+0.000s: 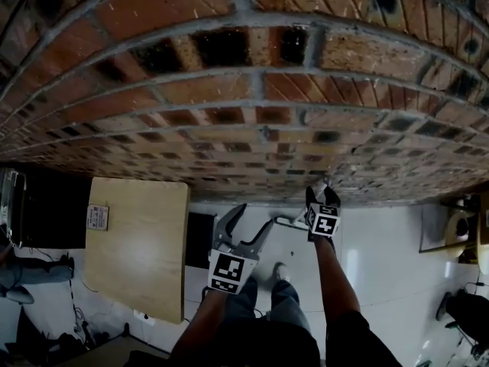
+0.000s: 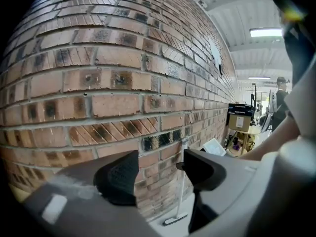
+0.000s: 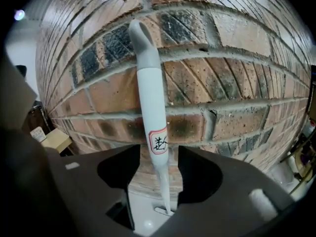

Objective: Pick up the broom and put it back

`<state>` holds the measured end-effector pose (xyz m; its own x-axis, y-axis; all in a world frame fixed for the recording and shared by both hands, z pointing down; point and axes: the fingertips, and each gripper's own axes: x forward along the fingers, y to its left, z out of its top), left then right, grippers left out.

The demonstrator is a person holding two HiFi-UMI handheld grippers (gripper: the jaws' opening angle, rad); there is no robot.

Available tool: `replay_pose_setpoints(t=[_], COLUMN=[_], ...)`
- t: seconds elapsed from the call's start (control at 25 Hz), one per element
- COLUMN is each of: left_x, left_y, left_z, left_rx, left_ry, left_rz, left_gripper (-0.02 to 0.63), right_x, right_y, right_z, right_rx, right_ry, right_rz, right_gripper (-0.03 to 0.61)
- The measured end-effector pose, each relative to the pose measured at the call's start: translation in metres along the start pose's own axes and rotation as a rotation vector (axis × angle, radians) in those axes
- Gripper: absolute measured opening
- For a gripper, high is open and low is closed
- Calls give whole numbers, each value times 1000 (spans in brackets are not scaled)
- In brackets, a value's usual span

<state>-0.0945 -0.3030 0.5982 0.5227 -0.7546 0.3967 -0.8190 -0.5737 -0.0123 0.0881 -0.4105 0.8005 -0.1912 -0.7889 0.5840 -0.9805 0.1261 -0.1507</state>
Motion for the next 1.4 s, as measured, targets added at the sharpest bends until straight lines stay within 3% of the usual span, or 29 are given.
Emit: replay_pose_setpoints(t=[0.08,0.12,0.52,0.68,0.88,1.12,1.4], left_x=[-3,-3,-14,-27,-46,-86,-135], left_y=[2,2,-8,-11,-7,7,32], left_z=[0,1,17,27,53,94,147], left_rx=[-4,-5,11,15,25,38,-25], left_ry=[-3,-6,-52,-80,-145,-216,-385], left_rz=[6,8,-13,-16,-3,56,145], left_gripper=[285,285,285,285,285,285,285], right_x=[0,-1,-70,-112,-166,-238,-312], right_y=[2,2,36,46,64,90,115], right_z=[1,1,-35,-34,9,93,189], right_rx=[-3,-8,-68,-121,-129,-178,-149], right_ry=[-2,-2,68,49,-50,-245,-507], right_rz=[0,-2,2,-13,-12,-17,2], right_gripper=[194,113,109,107,107,107,107])
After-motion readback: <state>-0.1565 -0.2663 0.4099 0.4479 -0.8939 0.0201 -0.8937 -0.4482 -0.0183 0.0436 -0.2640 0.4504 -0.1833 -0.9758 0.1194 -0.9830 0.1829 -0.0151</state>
